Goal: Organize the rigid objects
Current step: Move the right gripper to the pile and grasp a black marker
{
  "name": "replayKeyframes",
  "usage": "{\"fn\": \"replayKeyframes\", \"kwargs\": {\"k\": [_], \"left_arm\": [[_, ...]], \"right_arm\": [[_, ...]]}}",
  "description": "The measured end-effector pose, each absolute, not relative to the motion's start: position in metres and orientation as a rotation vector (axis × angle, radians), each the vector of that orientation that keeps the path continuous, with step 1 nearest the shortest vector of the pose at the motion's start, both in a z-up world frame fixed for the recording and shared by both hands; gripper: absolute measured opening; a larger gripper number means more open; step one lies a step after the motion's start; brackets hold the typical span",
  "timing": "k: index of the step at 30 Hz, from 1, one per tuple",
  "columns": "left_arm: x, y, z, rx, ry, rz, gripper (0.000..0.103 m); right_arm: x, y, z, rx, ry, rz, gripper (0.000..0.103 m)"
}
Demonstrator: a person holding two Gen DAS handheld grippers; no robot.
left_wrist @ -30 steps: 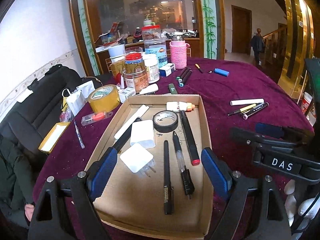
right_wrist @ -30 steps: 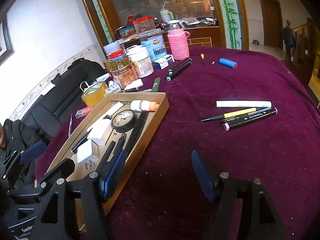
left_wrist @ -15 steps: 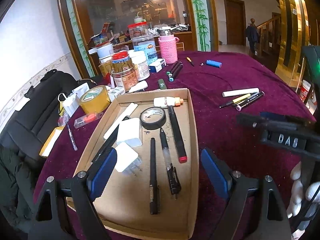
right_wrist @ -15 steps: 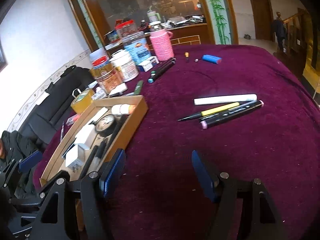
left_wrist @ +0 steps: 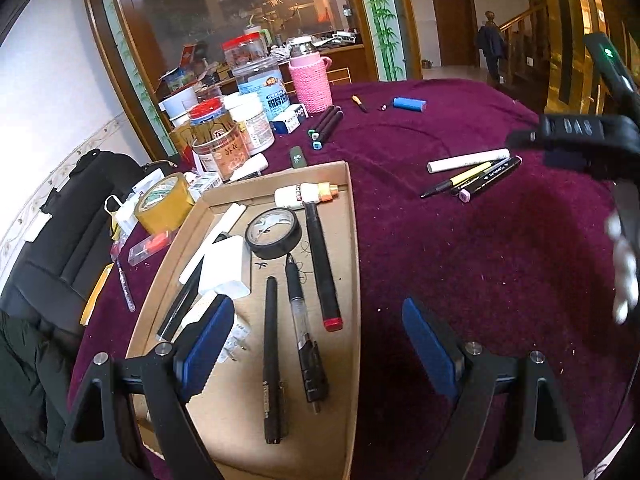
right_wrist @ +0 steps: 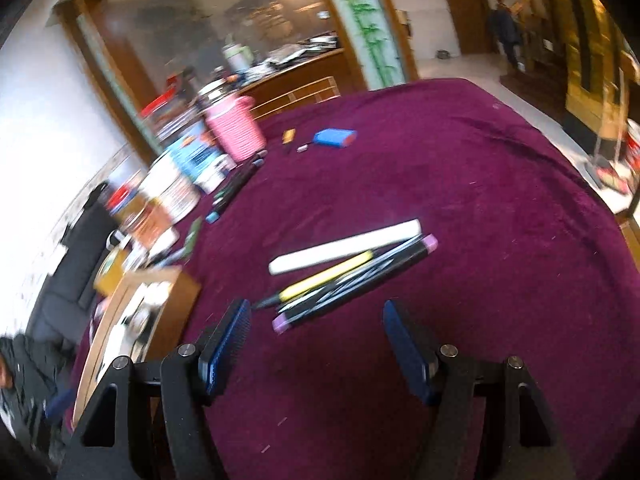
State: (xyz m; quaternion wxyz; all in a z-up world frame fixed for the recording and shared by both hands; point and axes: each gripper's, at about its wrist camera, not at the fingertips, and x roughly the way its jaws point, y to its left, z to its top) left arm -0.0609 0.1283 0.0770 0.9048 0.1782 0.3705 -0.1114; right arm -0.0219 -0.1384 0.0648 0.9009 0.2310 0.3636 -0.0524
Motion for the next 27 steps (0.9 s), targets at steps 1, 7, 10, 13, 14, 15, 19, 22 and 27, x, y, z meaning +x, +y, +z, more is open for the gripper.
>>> {"fn": "replayKeyframes", "kwargs": {"k": [1, 7, 10, 13, 14, 15, 19, 22, 27], "left_arm": [[-0.06, 0.127, 0.076, 0.373, 0.769, -0.229, 0.085], [-0.056, 0.119, 0.074, 0.4, 0.783, -0.228, 0.085], [-0.055, 0.116, 0.075, 0.399, 0.786, -0.234, 0.085], [-0.055, 0.113, 0.074, 0.402, 0.79, -0.242, 0.085], [-0.055, 0.113, 0.074, 0.403, 0.792, -0.246, 0.085], [-0.056, 0.112, 0.074, 0.404, 0.793, -0.25, 0.085], [-0.057, 0.112, 0.073, 0.404, 0.798, -0.258, 0.085], [-0.056, 0.114, 0.074, 0.387, 0.808, -0.267, 0.085], [-0.055, 0.12, 0.076, 0.344, 0.814, -0.299, 0.085]], "right_arm": [[-0.017, -0.151, 0.062, 0.497, 0.751, -0.132, 0.073], [0.012, -0.21, 0.048, 0.614, 0.732, -0.218, 0.073], [0.031, -0.229, 0.041, 0.674, 0.755, -0.19, 0.073], [0.049, -0.239, 0.03, 0.708, 0.778, -0.148, 0.073], [0.053, -0.239, 0.027, 0.717, 0.783, -0.124, 0.073], [0.06, -0.238, 0.023, 0.727, 0.797, -0.087, 0.073], [0.069, -0.213, 0.014, 0.703, 0.869, 0.061, 0.075], [0.061, -0.18, 0.015, 0.624, 0.939, 0.193, 0.075], [0.025, -0.133, 0.018, 0.463, 1.045, 0.383, 0.075]]}}
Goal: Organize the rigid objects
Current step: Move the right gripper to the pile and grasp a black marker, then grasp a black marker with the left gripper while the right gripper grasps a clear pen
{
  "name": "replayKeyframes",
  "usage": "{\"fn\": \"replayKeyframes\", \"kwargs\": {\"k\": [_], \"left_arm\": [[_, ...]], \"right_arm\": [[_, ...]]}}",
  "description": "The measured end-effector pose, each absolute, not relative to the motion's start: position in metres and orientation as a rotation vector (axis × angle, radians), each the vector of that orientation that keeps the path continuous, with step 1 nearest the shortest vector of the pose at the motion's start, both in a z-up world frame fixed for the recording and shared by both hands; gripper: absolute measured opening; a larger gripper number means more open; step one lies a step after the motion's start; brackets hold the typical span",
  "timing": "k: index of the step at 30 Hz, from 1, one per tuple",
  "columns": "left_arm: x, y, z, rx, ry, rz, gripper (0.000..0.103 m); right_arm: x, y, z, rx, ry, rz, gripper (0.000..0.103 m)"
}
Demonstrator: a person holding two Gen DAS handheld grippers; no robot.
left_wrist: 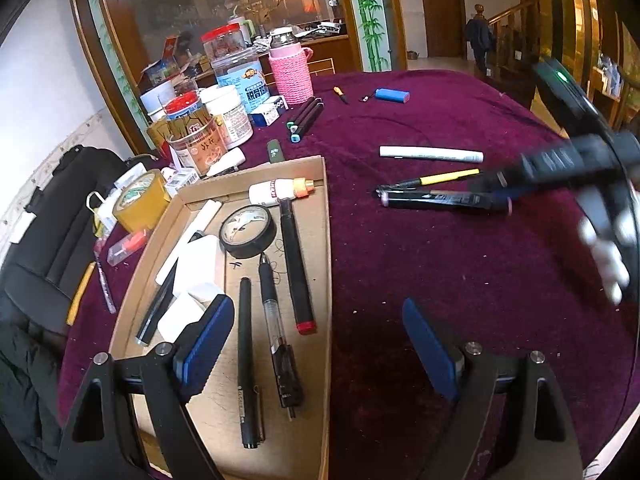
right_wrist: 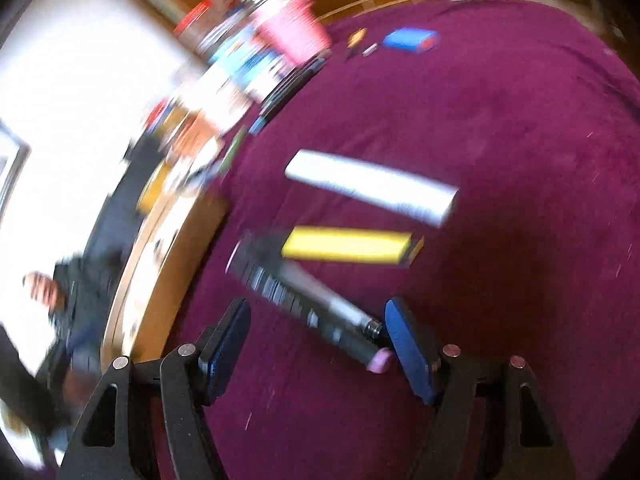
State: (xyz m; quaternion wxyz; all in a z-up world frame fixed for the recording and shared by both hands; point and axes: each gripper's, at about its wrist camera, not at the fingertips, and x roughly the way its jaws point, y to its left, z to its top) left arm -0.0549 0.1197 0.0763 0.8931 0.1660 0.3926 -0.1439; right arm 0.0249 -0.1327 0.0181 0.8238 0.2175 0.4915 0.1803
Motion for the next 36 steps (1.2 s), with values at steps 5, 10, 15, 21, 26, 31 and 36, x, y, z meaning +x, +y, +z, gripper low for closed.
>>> {"fn": "replayKeyframes", "kwargs": {"k": [5, 10, 15, 21, 26, 31, 36], "left_arm": [[-0.056, 0.121, 0.076, 0.3, 0.827, -0.332, 0.085], [-0.059, 0.122, 0.075, 0.268, 0.848, -0.365, 0.085], [-0.062, 0.131, 0.081, 0.227, 0.851, -0.375, 0.085], [-0.057, 0.136, 0.076, 0.185, 0.884, -0.378, 0.085], [-0.06, 0.133, 0.073, 0.185, 0.892, -0.393, 0.085], [-0.062, 0.13, 0.072, 0.183, 0.897, -0.402, 0.085], [-0.064, 0.123, 0.071, 0.155, 0.932, -0.457, 0.085]], "right_arm": [[-0.012, -0.108, 0.024, 0.353, 1.124, 0.522, 0.075], [-0.001, -0.109, 0.038, 0.211, 1.004, 0.245, 0.075], [0.02, -0.096, 0.032, 0.192, 0.989, 0.221, 0.057], [0.037, -0.077, 0.022, 0.149, 1.002, 0.164, 0.033], [0.024, -0.053, 0.019, 0.066, 1.021, 0.216, 0.033], [0.029, -0.041, 0.019, 0.004, 1.028, 0.176, 0.033], [0.044, -0.028, 0.018, -0.046, 0.997, 0.148, 0.03]]}}
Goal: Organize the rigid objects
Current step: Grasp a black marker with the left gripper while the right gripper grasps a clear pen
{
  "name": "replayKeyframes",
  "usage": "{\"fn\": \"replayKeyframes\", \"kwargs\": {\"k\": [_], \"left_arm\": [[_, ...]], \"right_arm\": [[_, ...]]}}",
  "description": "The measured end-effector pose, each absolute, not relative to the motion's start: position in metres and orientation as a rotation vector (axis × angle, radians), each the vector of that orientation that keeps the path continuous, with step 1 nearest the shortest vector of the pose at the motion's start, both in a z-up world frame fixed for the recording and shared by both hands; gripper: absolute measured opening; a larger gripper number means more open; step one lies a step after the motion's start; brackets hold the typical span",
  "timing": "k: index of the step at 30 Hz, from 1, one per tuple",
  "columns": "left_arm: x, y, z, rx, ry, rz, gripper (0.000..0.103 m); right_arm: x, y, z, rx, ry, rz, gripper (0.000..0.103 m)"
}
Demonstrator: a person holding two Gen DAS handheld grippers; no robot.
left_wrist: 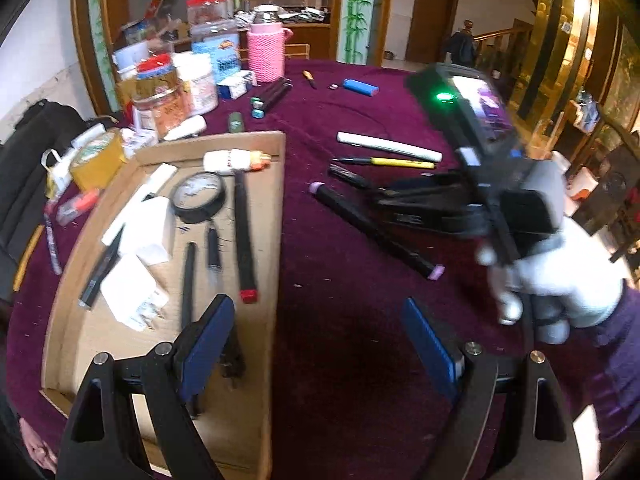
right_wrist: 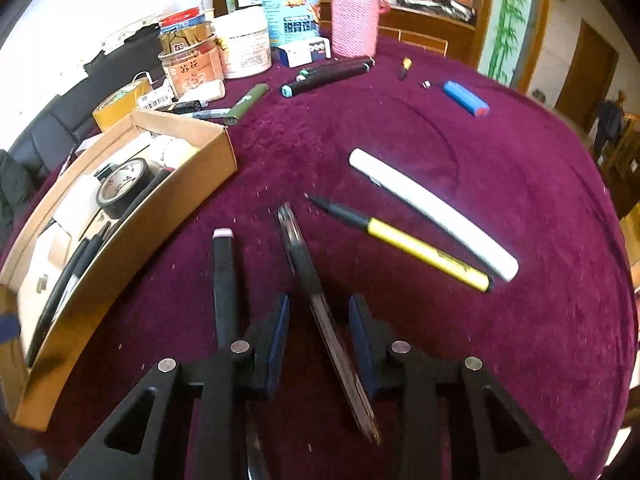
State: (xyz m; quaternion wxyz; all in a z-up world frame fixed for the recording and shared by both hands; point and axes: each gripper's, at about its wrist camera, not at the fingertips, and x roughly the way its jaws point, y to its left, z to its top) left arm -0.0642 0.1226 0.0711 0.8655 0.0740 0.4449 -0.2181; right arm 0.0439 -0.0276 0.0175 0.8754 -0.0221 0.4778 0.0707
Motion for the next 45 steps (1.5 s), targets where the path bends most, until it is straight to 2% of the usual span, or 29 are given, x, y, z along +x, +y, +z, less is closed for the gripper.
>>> {"fn": "replayKeyframes", "kwargs": {"k": [1, 2, 3, 9, 15, 19, 21, 23, 24, 25, 26, 28, 31, 34, 35, 36, 38, 40, 45], "left_arm": [[-0.064, 0.122, 0.071, 0.137, 0.945, -0.475, 0.085], [-0.063, 0.121, 0.07, 0.103, 0.97, -0.503, 0.085], [-0.062, 0.12, 0.069, 0.08, 0.986, -0.518, 0.085], [-0.056, 0.1, 0.066, 0.005, 1.032, -0.573, 0.087], [-0.038, 0.054, 0.052, 0.137, 0.995, -0.518, 0.087], [0.001, 0.038, 0.024, 0.195, 1.041, -0.402, 0.087], [0.009, 0.029, 0.016, 0.267, 1.002, -0.363, 0.08], [0.009, 0.025, 0.012, 0.322, 0.985, -0.363, 0.067], [0.006, 0.026, 0.012, 0.317, 0.985, -0.404, 0.053], [0.004, 0.028, 0.011, 0.29, 1.023, -0.456, 0.027], [0.004, 0.032, 0.011, 0.287, 1.033, -0.459, 0.023], [0.0, 0.035, 0.011, 0.305, 1.029, -0.452, 0.02], [0.001, 0.035, 0.007, 0.302, 1.02, -0.437, 0.022], [0.006, 0.026, 0.006, 0.331, 0.961, -0.381, 0.04], [0.006, 0.021, 0.007, 0.332, 0.949, -0.384, 0.04], [0.008, 0.022, 0.006, 0.323, 0.94, -0.4, 0.04], [0.01, 0.027, 0.008, 0.261, 0.971, -0.449, 0.022], [0.011, 0.037, 0.013, 0.201, 0.991, -0.481, 0.014], [-0.009, 0.073, 0.042, 0.037, 0.97, -0.577, 0.014]], "right_arm": [[0.043, -0.029, 0.018, -0.033, 0.995, 0.145, 0.024], [0.042, -0.033, 0.019, -0.017, 0.997, 0.138, 0.012], [0.04, -0.04, 0.019, 0.016, 1.005, 0.138, 0.01], [0.002, -0.086, 0.023, 0.088, 0.983, -0.021, 0.01], [-0.019, -0.13, 0.017, 0.307, 0.919, 0.021, 0.01], [-0.022, -0.137, 0.016, 0.364, 0.902, 0.038, 0.01], [-0.022, -0.138, 0.015, 0.385, 0.9, 0.043, 0.011], [-0.021, -0.137, 0.014, 0.399, 0.9, 0.046, 0.011], [-0.021, -0.136, 0.014, 0.4, 0.9, 0.046, 0.011], [-0.021, -0.136, 0.015, 0.4, 0.9, 0.044, 0.011], [-0.021, -0.135, 0.015, 0.397, 0.9, 0.042, 0.011], [-0.021, -0.134, 0.016, 0.391, 0.901, 0.038, 0.011], [-0.021, -0.135, 0.015, 0.399, 0.898, 0.036, 0.011], [-0.02, -0.135, 0.014, 0.403, 0.889, 0.036, 0.011], [-0.02, -0.135, 0.014, 0.401, 0.885, 0.036, 0.011], [-0.021, -0.135, 0.014, 0.396, 0.882, 0.035, 0.011], [-0.021, -0.133, 0.014, 0.375, 0.882, 0.034, 0.011], [-0.021, -0.13, 0.015, 0.354, 0.883, 0.029, 0.01], [-0.023, -0.136, 0.015, 0.393, 0.873, 0.049, 0.01]]}}
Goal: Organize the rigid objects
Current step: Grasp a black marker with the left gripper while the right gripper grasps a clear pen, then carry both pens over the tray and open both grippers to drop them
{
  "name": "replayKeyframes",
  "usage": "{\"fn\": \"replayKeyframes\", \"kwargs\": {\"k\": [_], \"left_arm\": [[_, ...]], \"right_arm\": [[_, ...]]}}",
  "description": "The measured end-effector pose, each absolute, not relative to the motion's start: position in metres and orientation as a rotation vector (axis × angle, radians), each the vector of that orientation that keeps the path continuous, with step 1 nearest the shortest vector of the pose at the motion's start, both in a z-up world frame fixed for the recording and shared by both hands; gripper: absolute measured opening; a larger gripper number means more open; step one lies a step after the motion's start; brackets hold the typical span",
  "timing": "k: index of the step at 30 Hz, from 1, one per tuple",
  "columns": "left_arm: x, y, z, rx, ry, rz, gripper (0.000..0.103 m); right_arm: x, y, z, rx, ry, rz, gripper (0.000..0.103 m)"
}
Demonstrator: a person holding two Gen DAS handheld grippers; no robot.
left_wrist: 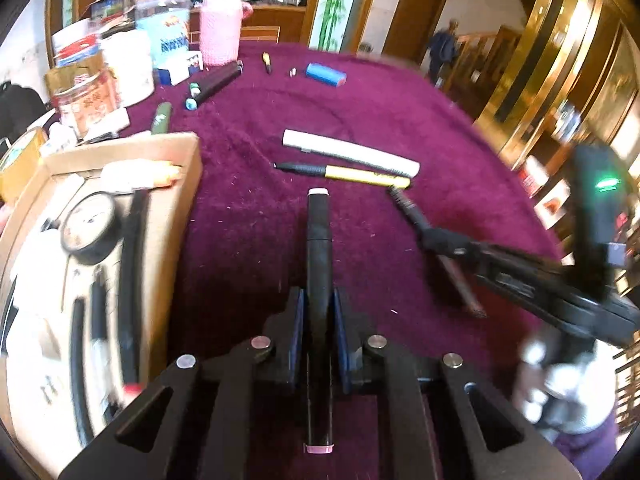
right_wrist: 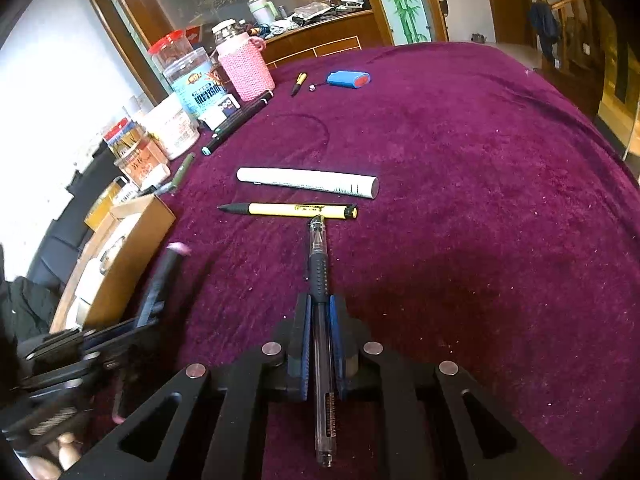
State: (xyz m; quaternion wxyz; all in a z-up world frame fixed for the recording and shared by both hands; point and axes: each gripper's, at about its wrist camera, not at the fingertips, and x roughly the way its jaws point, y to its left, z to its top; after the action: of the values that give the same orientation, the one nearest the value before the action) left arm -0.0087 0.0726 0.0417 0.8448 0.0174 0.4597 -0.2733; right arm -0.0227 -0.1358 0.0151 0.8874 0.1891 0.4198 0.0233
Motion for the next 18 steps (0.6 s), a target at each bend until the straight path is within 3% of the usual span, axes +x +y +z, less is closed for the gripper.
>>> {"fn": "replayKeyframes", "kwargs": {"k": [10, 18], "left_arm": [[-0.033, 0.206, 0.097, -0.198, 0.874, -0.592, 0.014], [-0.013, 0.302, 0.062, -0.243, 0.963, -0.354, 0.014]], "right_arm": [[-0.034, -0.112, 0.041, 0.61, 0.814, 0.245, 0.01], [-0.023, -0.014, 0.073, 0.551, 0.858, 0.405, 0.011]]}}
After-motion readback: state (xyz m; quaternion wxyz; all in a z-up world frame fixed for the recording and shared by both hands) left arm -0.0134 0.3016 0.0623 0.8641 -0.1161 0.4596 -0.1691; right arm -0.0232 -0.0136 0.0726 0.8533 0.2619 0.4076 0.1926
